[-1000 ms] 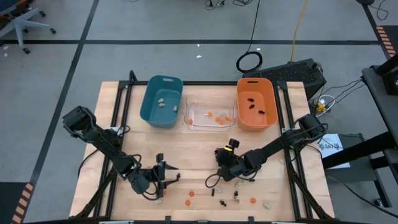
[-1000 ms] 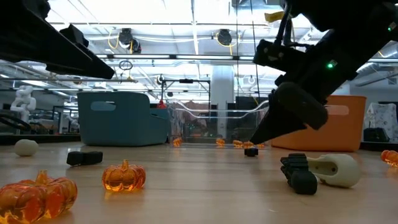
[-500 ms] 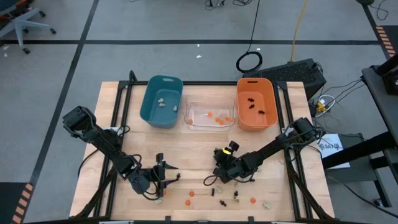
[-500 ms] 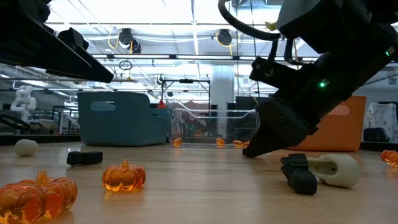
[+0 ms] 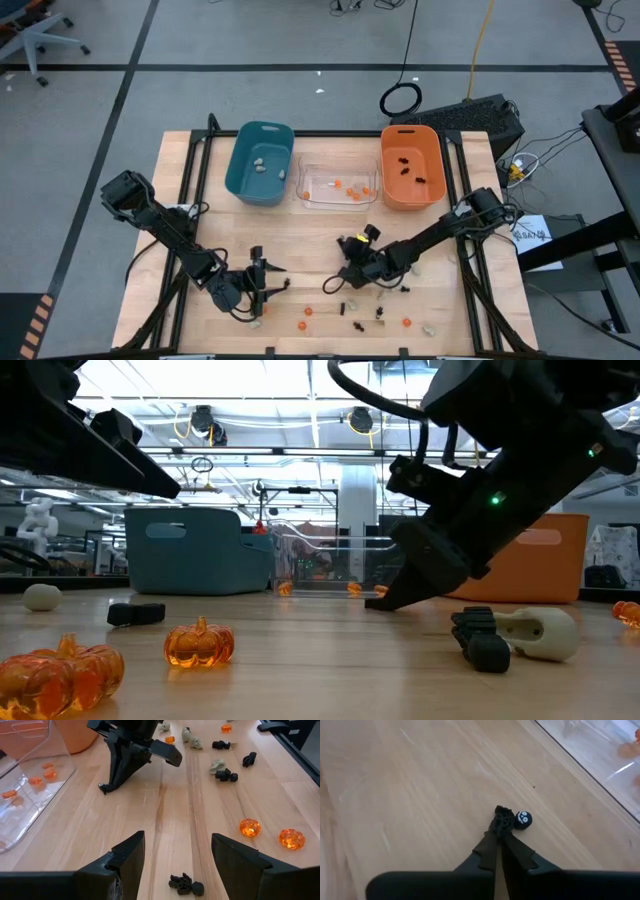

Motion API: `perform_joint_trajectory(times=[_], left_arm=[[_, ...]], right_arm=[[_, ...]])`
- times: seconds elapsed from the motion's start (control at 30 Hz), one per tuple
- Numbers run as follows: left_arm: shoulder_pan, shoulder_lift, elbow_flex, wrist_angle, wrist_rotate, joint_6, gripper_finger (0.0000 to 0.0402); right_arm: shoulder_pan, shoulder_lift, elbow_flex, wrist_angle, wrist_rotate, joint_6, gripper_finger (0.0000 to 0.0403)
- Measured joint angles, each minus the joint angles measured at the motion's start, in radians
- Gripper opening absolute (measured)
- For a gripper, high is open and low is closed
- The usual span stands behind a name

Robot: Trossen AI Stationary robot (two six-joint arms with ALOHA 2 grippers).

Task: Sort Halloween decoration
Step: Put the black skeleton toy into the orange bin

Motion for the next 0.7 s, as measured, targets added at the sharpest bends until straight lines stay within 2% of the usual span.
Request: perform_joint_trajectory(times=[0.17, 0.37, 0.7], left_arm=[[-0.002, 0.0, 0.0, -0.006, 0.0, 0.0, 0.0228], [-0.012, 0.0, 0.0, -0.03, 0.0, -0.001, 0.0228], [-0.013, 0.0, 0.0, -0.024, -0.012, 0.0, 0.0228]], right_arm=[[0.006, -0.007, -0.002, 0.042, -0.007, -0.067, 0.0001], [0.039, -0.09, -0.003, 0.063, -0.002, -0.18, 0.0], [0.119, -0.236, -0.003, 0.064, -0.001, -0.616, 0.0]])
